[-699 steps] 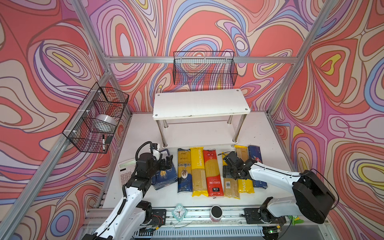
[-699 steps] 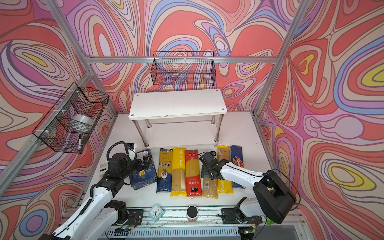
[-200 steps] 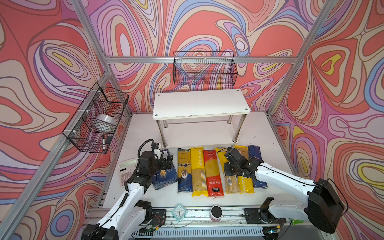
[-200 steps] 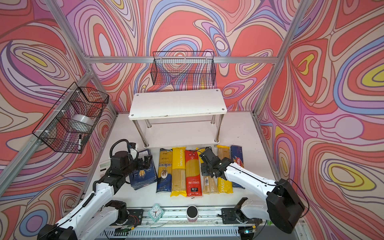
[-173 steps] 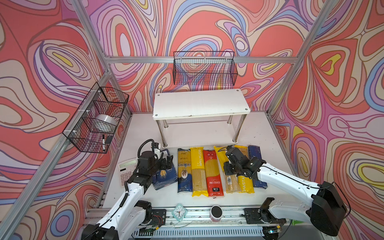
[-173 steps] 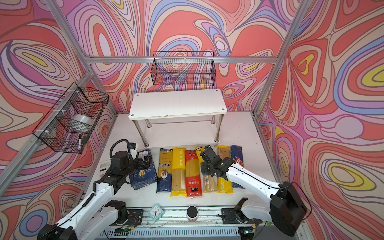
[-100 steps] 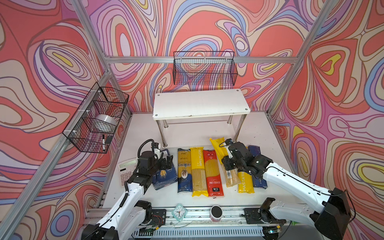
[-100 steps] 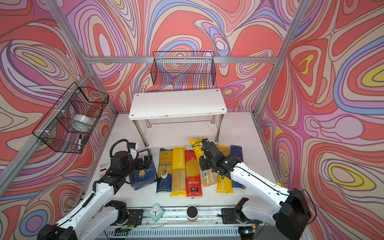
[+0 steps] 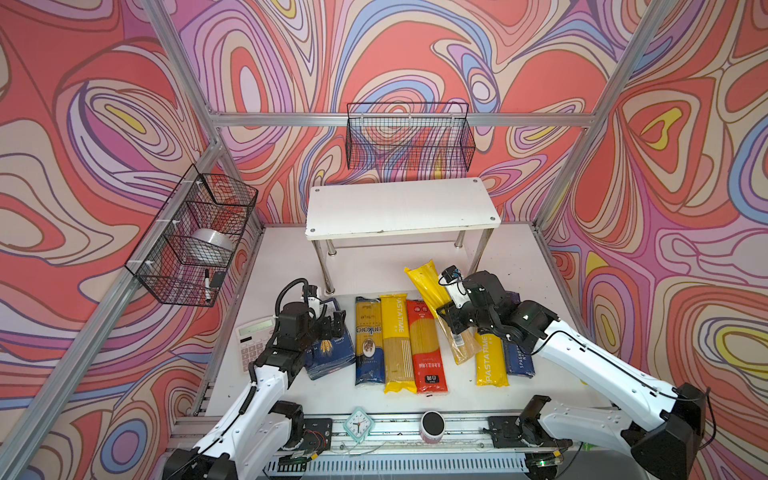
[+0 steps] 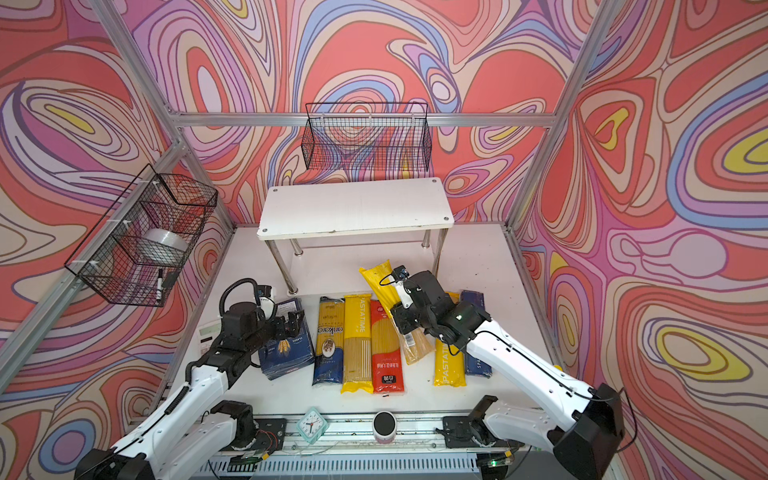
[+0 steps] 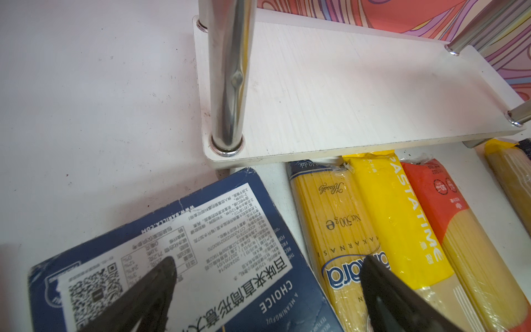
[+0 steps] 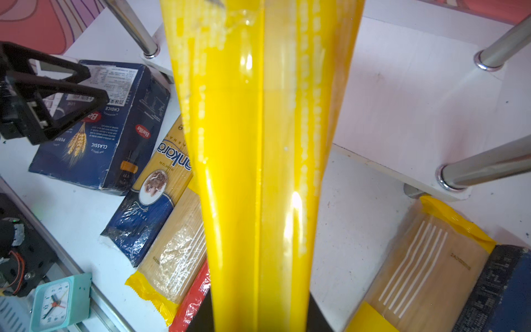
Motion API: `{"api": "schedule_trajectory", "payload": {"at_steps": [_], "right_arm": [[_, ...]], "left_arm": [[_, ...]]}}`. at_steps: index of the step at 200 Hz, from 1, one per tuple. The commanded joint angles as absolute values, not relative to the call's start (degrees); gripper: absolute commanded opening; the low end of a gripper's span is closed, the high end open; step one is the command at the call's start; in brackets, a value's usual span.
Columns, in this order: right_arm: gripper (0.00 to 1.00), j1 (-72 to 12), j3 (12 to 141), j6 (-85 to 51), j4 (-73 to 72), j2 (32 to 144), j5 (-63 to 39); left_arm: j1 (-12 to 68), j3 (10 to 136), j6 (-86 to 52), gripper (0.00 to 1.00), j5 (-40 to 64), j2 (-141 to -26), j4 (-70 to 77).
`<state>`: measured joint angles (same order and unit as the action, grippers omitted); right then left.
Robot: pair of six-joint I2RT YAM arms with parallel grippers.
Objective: Arrange pasta packages on shelves
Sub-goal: Pick up the pasta bag from the center of the table, then place the pasta bag on the shelf.
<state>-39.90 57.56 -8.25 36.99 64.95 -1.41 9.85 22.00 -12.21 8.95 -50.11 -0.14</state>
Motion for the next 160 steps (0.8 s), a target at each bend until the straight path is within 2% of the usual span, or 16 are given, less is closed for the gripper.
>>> {"api": "schedule_trajectory", "payload": {"at_steps": [1,103,160], "right_arm": [[0.00,-40.3,61.4,-6.0,32.5,61.9,-4.7],[0.00,-40.3,71.5,-1.1,29.9,64.0,-9.7],[0.00,-40.3,81.8,-1.6,32.3,71.4,-6.5]], "left_arm": [[10.3,23.4,-12.2,1.00,8.4,-49.7,0.5],[10.3,23.5,-12.2,1.00,8.5,-49.9,0.5],[10.3,23.7,-12.2,1.00,8.5,-50.2,0.5]]}}
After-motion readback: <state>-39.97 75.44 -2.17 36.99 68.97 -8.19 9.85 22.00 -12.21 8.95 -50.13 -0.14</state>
